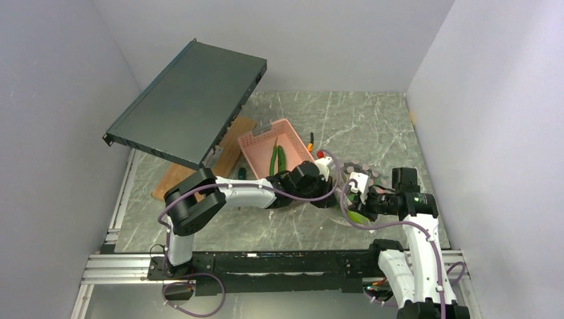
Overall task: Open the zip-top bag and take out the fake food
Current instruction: Pick up the fake vegetable from the zipper food storage bag.
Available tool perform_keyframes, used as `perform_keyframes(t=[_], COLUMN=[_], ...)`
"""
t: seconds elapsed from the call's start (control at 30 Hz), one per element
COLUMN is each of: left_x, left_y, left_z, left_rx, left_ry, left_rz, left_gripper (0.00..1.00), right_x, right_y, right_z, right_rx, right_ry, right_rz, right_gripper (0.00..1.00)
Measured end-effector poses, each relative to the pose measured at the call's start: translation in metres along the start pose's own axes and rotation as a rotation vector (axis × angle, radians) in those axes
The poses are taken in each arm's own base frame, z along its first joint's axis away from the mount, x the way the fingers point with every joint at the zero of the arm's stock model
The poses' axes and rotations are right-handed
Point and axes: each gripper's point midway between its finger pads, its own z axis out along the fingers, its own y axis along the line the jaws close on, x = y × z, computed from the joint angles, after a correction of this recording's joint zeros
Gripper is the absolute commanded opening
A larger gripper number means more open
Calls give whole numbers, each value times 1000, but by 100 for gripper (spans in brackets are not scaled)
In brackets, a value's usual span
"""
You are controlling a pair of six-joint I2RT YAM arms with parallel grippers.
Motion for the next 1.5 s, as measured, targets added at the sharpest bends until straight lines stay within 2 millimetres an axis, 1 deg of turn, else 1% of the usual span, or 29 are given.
perform_keyframes(t=[0.1,0.17,0.2,0.27,0.4,0.5,0.6,0.8,0.9,1.1,1.27,1.5], left_x=[-8,-11,-12,-11,-10,-6,-4,-11,-10,5,21,30], left_y=[-5,-10,-11,-14,-13,-9,-5,-13,-12,-6,1,2], left_z=[-1,-1,-1,-2,-2,-7,-16,-39,-48,-69,-91,-125], left_rx=[34,55,63,73,58,28,-10,-27,-42,-70,-94,-89], left_ry=[-15,-20,-21,-15,2,23,42,48,57,93,121,115], left_rz=[-52,-75,-82,-95,-94,-79,-55,3,26,70,106,180], left_gripper=[6,4,1,0,0,0,0,0,0,0,0,0], right_x=[0,0,0,0,-1,-1,-1,-2,-2,-3,-3,-3], right_y=[1,1,1,2,1,0,0,-2,-2,-4,-4,-5], right_z=[0,1,1,1,1,1,2,2,2,2,2,2], right_rx=[-4,-7,-8,-9,-6,-4,-3,3,6,11,14,15], right_ry=[0,0,0,0,-1,-2,-3,-6,-7,-9,-8,-7], right_rz=[-2,-3,-3,-1,4,8,15,23,27,29,29,30], right_gripper=[0,0,0,0,0,0,0,0,0,0,0,0])
